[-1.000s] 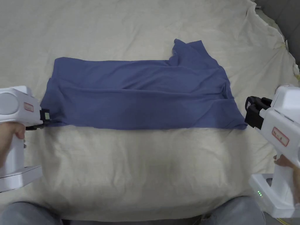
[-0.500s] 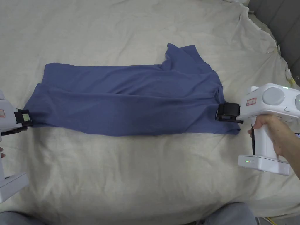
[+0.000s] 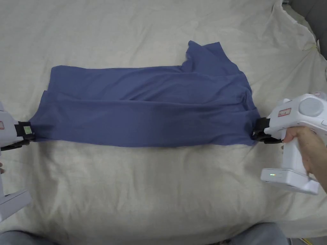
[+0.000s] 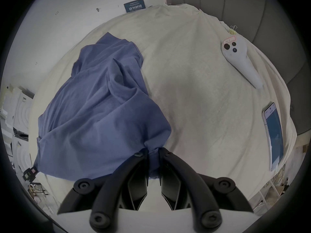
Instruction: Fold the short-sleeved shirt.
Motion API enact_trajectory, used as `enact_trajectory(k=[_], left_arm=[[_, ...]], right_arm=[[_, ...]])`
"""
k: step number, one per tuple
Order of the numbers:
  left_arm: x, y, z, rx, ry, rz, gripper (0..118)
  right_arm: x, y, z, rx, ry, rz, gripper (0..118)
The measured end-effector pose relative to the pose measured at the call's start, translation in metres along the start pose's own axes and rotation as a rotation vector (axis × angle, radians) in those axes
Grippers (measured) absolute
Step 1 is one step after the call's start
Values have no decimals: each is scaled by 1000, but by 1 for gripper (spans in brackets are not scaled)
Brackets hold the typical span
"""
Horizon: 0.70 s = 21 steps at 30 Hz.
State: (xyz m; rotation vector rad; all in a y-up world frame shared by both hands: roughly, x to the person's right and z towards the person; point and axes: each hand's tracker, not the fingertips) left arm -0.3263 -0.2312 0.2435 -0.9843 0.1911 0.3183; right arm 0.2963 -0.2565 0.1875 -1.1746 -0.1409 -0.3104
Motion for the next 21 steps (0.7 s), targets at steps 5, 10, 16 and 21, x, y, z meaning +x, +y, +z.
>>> enact_trajectory(k=[5, 10, 16, 21], left_arm=[[-5, 8, 22, 36, -2, -2, 3], [-23, -18, 57, 55, -30, -25, 3], [-57, -84, 71, 13, -30, -5, 3], [-61, -124, 52, -47, 24, -3, 7]], right_arm=[[9, 0, 63, 91, 127, 19, 10], [29, -36, 104, 144, 174, 28, 10], [46, -111, 93, 106, 159, 47, 10], [47, -142, 66, 44, 96, 40, 11]])
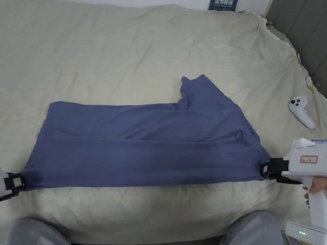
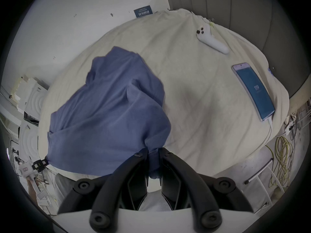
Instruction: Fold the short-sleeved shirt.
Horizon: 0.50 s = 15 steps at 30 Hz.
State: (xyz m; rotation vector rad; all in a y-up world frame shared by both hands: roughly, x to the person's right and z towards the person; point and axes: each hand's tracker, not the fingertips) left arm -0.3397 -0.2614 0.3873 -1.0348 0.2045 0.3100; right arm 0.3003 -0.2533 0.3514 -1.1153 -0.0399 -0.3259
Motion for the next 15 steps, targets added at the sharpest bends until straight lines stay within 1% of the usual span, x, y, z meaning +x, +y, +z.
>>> enact_trajectory(k=[1, 2, 3, 4, 6, 7, 9, 12, 13, 14, 15], left_arm=[[2, -1, -2, 6, 0, -1, 20], [4, -2, 0, 18, 2, 1, 35], [5, 0, 3, 28, 4, 8, 60], [5, 5, 8, 42, 16, 14, 77], [-2, 18, 20, 120, 33, 0, 109], [-1, 27, 29, 171, 73, 0, 114], [0, 46, 49, 295, 105, 5, 114], [16, 69, 82, 474, 44, 18, 114], [29, 69, 95, 540, 44, 4, 114], [40, 69, 105, 637, 76, -10, 114], [51, 67, 112, 732, 89, -37, 112]], right_arm=[[-1, -1, 0, 1, -1, 0, 15], [-1, -2, 2, 9, 0, -3, 22], [0, 0, 6, 18, -2, -3, 39], [-1, 3, 13, 29, -9, 2, 56], [-1, 12, 32, 98, -42, 30, 95], [-4, 17, 44, 147, -70, 46, 100], [-13, 29, 70, 272, -106, 96, 100], [-39, 40, 108, 460, -97, 173, 100], [-49, 41, 119, 528, -94, 201, 100], [-61, 40, 130, 614, -92, 236, 100], [-72, 36, 139, 693, -72, 281, 100]])
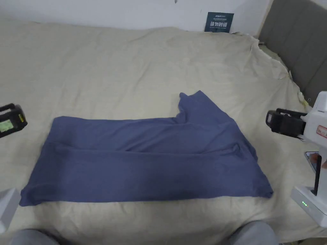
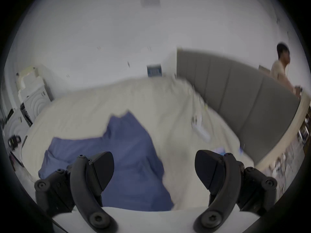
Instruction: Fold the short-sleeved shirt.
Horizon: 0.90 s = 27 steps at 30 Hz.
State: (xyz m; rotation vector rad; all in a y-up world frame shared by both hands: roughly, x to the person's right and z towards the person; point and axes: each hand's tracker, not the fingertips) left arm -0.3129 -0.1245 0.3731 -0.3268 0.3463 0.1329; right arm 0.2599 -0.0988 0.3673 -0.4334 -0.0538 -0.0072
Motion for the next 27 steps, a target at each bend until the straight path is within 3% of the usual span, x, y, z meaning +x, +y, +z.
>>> enact_trajectory(k=[5, 7, 8, 9, 11, 14, 15, 27], left_arm=[[41, 3, 17, 113, -124, -110, 97], [49, -1, 21, 130, -154, -108, 75], [53, -3, 24, 141, -166, -115, 58], [57, -6, 25, 137, -169, -126, 30], [61, -12, 26, 137, -192, -131, 3], [62, -19, 25, 125, -235, -131, 0], [63, -21, 25, 121, -240, -136, 0], [57, -16, -3, 42, -269, -108, 0]], right_arm=[[-46, 12, 24, 232, 36, 58, 108], [-58, 11, 27, 268, 23, 50, 108], [-63, 9, 28, 275, 24, 37, 107], [-66, 7, 28, 284, 33, 26, 105], [-71, 4, 28, 283, 53, 7, 92], [-77, -4, 27, 271, 81, -11, 7], [-79, -8, 26, 271, 78, -11, 0], [-86, -15, 10, 237, 92, -21, 0]])
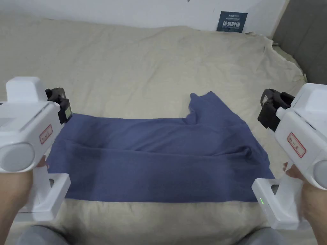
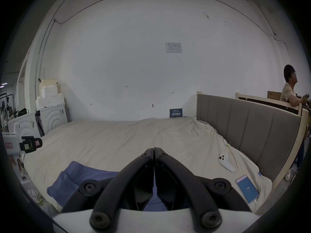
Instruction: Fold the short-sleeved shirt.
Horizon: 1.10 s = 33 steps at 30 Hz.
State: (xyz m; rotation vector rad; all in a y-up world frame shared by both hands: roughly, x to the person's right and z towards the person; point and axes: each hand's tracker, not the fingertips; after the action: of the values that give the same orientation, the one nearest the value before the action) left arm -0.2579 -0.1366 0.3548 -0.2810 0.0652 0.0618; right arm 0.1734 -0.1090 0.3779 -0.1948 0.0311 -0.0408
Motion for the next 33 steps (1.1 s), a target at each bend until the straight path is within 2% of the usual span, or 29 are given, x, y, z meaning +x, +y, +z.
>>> enact_trajectory(k=[2, 4, 5, 6, 7, 8, 9, 16, 19, 22, 28, 30, 32, 33], left_arm=[[-7, 7, -19, -69, -17, 28, 0], [-12, 14, -42, -118, 33, 27, 14], [-17, 19, -56, -153, 29, 39, 27], [-22, 24, -72, -201, 14, 66, 61], [-24, 28, -87, -262, 3, 91, 88], [-28, 31, -104, -323, -11, 112, 109], [-33, 32, -121, -377, -24, 135, 118], [-56, 13, -228, -646, 65, 172, 118], [-61, -10, -265, -762, 118, 122, 117], [-63, -29, -293, -803, 143, 63, 95], [-69, -49, -316, -816, 174, 122, 69], [-67, -55, -319, -831, 138, 150, 33], [-66, -55, -319, -827, 153, 118, 29], [-66, -54, -317, -820, 150, 111, 20]], right_arm=[[0, -2, -5, -11, 2, -6, 0], [0, -4, -9, -25, 4, -12, 0], [-1, -5, -12, -28, 3, -7, 0], [-2, -6, -15, -37, 2, 3, 0], [-2, -7, -18, -45, 3, 7, 0], [-1, -8, -21, -52, 3, 9, 0], [-1, -9, -25, -62, 8, 11, 0], [1, -15, -51, -118, 3, 33, 0], [3, -19, -66, -150, -12, 35, 0], [5, -24, -81, -187, -17, 35, 0], [-1, -38, -103, -250, 2, 43, 0], [-5, -42, -109, -268, 11, 57, 0], [-8, -44, -113, -274, 20, 61, 0], [-10, -43, -114, -277, 26, 65, 0]])
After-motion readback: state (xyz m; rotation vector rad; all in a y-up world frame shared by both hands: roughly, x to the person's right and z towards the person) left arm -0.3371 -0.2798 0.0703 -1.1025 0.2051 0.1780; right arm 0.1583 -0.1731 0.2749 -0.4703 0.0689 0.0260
